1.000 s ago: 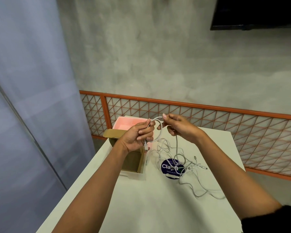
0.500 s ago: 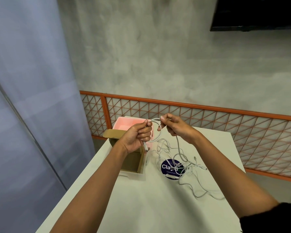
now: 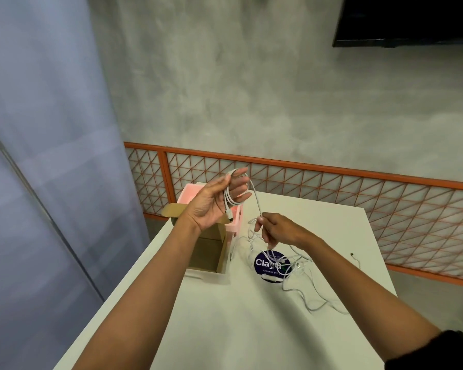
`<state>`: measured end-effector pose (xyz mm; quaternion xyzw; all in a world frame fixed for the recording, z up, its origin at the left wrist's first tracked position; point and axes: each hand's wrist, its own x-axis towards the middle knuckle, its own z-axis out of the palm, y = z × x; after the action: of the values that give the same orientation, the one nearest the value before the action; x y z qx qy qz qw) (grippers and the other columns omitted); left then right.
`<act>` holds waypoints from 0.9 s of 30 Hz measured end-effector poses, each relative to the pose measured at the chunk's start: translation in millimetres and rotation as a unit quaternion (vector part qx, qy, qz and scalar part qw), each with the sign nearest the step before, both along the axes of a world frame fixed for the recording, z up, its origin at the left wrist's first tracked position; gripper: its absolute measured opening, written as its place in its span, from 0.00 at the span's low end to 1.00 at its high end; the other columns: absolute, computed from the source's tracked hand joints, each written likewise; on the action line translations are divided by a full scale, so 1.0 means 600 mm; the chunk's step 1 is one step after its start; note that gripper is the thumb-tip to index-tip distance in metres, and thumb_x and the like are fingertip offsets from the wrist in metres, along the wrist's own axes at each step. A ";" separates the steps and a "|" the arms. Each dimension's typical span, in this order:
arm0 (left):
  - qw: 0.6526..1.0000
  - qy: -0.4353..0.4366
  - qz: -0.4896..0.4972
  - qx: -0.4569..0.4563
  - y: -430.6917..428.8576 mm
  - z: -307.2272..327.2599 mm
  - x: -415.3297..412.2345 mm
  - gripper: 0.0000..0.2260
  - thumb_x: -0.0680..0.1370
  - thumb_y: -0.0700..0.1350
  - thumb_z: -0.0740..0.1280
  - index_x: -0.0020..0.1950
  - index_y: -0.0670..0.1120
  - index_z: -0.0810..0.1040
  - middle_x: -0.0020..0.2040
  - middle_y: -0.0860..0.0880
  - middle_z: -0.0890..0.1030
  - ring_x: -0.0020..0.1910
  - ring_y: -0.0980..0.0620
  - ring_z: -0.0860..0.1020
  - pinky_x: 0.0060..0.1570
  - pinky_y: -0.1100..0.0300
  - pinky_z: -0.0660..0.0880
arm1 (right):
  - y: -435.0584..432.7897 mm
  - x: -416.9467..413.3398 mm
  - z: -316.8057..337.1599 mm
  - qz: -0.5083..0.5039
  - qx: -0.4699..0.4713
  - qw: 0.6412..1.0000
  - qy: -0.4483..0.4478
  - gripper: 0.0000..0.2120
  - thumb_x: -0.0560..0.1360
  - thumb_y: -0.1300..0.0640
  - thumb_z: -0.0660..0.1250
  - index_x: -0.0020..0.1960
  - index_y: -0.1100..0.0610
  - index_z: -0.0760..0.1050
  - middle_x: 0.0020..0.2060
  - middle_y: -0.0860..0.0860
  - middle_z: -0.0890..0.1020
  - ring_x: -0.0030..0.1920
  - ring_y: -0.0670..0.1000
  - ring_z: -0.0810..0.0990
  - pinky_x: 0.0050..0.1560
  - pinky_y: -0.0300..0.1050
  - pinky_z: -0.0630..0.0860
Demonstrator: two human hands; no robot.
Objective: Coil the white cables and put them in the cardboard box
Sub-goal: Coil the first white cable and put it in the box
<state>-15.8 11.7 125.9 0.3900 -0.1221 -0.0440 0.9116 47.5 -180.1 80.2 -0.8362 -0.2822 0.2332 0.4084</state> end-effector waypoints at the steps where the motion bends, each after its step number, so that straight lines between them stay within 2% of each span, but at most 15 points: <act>1: 1.000 0.000 0.003 0.010 0.001 0.002 0.000 0.18 0.79 0.41 0.58 0.68 0.37 0.70 0.50 0.43 0.84 0.45 0.51 0.84 0.60 0.51 0.73 | 0.000 -0.001 0.001 -0.001 -0.017 1.000 -0.022 0.17 0.84 0.54 0.49 0.47 0.60 0.72 0.27 0.52 0.75 0.26 0.52 0.74 0.29 0.36 0.74; 4: 0.999 0.013 0.026 0.030 0.001 0.005 0.004 0.18 0.81 0.40 0.56 0.70 0.36 0.67 0.50 0.42 0.84 0.45 0.50 0.84 0.59 0.51 0.74 | 0.005 -0.008 0.014 0.033 -0.067 0.996 -0.050 0.18 0.83 0.52 0.50 0.48 0.60 0.75 0.26 0.51 0.77 0.23 0.51 0.71 0.27 0.34 0.71; 7: 0.994 0.028 0.076 0.067 -0.006 0.008 0.013 0.17 0.81 0.40 0.55 0.69 0.37 0.67 0.51 0.42 0.84 0.47 0.49 0.84 0.55 0.52 0.78 | 0.012 -0.018 0.032 0.086 -0.098 0.991 -0.032 0.19 0.83 0.51 0.51 0.48 0.60 0.77 0.24 0.50 0.79 0.20 0.48 0.72 0.32 0.37 0.73; 10: 0.989 0.037 0.109 0.091 -0.013 0.002 0.024 0.16 0.82 0.41 0.55 0.69 0.38 0.67 0.53 0.42 0.83 0.53 0.47 0.83 0.55 0.50 0.77 | 0.020 -0.025 0.049 0.127 -0.116 0.985 -0.015 0.21 0.83 0.50 0.51 0.50 0.61 0.78 0.23 0.49 0.80 0.19 0.47 0.72 0.35 0.41 0.73; 15: 0.963 0.020 0.138 0.232 -0.026 -0.015 0.036 0.08 0.83 0.45 0.54 0.51 0.45 0.72 0.53 0.45 0.84 0.54 0.48 0.82 0.54 0.51 0.75 | 0.026 -0.032 0.099 0.141 -0.133 0.980 -0.046 0.23 0.83 0.49 0.51 0.52 0.63 0.79 0.22 0.49 0.80 0.20 0.46 0.75 0.32 0.37 0.77; 17: 0.957 0.034 0.140 0.251 -0.027 -0.021 0.037 0.08 0.83 0.46 0.55 0.54 0.42 0.71 0.54 0.43 0.83 0.52 0.47 0.83 0.48 0.54 0.77 | 0.024 -0.029 0.122 0.125 -0.141 0.979 -0.077 0.22 0.83 0.49 0.52 0.49 0.63 0.79 0.23 0.49 0.80 0.21 0.45 0.77 0.31 0.36 0.77; 19: 0.953 0.066 0.146 0.257 -0.025 -0.027 0.037 0.13 0.83 0.45 0.57 0.60 0.37 0.70 0.54 0.41 0.83 0.47 0.47 0.83 0.41 0.57 0.78 | 0.022 -0.022 0.140 0.105 -0.149 0.975 -0.124 0.21 0.83 0.50 0.52 0.47 0.61 0.79 0.26 0.50 0.81 0.22 0.44 0.77 0.31 0.36 0.76; 21: 0.943 0.089 0.161 0.276 -0.023 -0.032 0.037 0.17 0.82 0.46 0.59 0.64 0.35 0.69 0.53 0.42 0.83 0.44 0.49 0.83 0.39 0.59 0.78 | 0.020 -0.012 0.153 0.092 -0.153 0.969 -0.173 0.20 0.83 0.52 0.52 0.46 0.60 0.79 0.26 0.49 0.81 0.21 0.41 0.74 0.33 0.37 0.73; 23: 0.937 0.086 0.153 0.302 -0.025 -0.030 0.034 0.16 0.82 0.46 0.58 0.63 0.34 0.70 0.50 0.44 0.84 0.41 0.50 0.84 0.38 0.61 0.78 | 0.020 -0.005 0.159 0.083 -0.152 0.961 -0.216 0.19 0.82 0.53 0.53 0.46 0.58 0.80 0.23 0.46 0.79 0.22 0.41 0.71 0.36 0.41 0.72; 25: 0.925 0.073 0.128 0.350 -0.029 -0.024 0.031 0.17 0.83 0.47 0.56 0.64 0.35 0.71 0.52 0.42 0.83 0.42 0.47 0.84 0.42 0.57 0.80 | 0.021 -0.002 0.159 0.067 -0.140 0.958 -0.241 0.18 0.82 0.52 0.54 0.46 0.58 0.80 0.22 0.44 0.78 0.24 0.42 0.72 0.39 0.44 0.73; 27: 0.913 0.061 0.100 0.392 -0.033 -0.020 0.025 0.17 0.84 0.47 0.54 0.65 0.37 0.70 0.56 0.41 0.82 0.47 0.43 0.84 0.55 0.50 0.78 | 0.020 -0.001 0.158 0.041 -0.098 0.962 -0.249 0.13 0.82 0.52 0.56 0.47 0.56 0.76 0.24 0.45 0.78 0.26 0.39 0.74 0.37 0.42 0.72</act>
<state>-0.8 -8.4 113.9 0.7224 0.0003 -0.0206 0.6911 46.7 -168.0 175.3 -0.8915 -0.3850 0.0605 0.2309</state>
